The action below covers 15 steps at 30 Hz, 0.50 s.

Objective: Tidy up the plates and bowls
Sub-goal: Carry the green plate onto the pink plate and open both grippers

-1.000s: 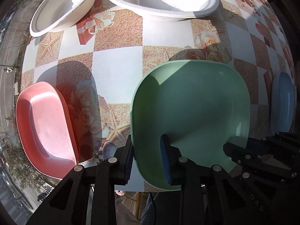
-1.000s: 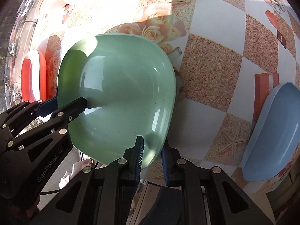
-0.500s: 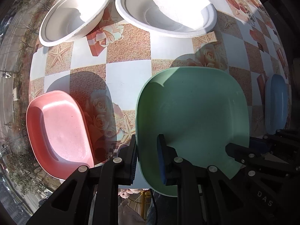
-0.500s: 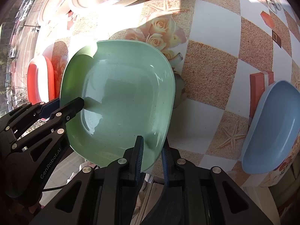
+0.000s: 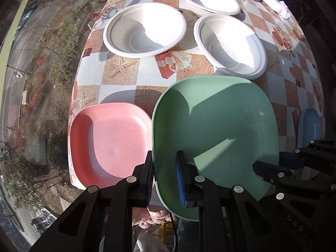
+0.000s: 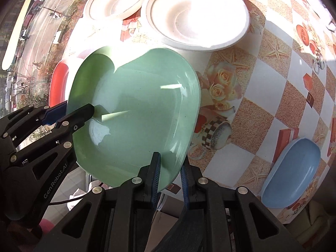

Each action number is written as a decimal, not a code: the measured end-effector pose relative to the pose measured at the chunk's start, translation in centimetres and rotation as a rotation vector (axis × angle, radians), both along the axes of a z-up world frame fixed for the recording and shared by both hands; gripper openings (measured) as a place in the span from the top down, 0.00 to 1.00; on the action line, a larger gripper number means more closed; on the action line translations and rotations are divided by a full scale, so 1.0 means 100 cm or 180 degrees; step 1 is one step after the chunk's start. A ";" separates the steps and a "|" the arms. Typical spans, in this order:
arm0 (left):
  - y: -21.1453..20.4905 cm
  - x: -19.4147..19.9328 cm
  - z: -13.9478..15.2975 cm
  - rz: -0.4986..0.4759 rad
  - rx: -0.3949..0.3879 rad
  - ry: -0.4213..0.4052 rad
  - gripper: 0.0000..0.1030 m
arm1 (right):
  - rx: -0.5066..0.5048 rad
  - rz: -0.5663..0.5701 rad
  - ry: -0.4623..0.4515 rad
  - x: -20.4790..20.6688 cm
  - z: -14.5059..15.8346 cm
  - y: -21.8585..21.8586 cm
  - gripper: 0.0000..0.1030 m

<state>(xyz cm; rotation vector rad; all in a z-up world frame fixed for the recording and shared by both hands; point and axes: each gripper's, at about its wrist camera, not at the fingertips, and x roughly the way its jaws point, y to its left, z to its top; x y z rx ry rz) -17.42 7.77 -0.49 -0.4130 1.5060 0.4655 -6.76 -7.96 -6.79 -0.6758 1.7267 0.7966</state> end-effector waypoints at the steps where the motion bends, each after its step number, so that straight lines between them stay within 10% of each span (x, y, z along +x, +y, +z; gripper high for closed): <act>1: -0.001 -0.013 0.007 0.0052 0.0012 0.0009 0.79 | 0.0015 0.0053 -0.0004 -0.004 0.001 0.004 0.79; 15: 0.052 -0.080 -0.011 0.0433 0.0360 0.0212 0.79 | 0.0114 0.0593 0.0202 -0.063 -0.021 0.065 0.79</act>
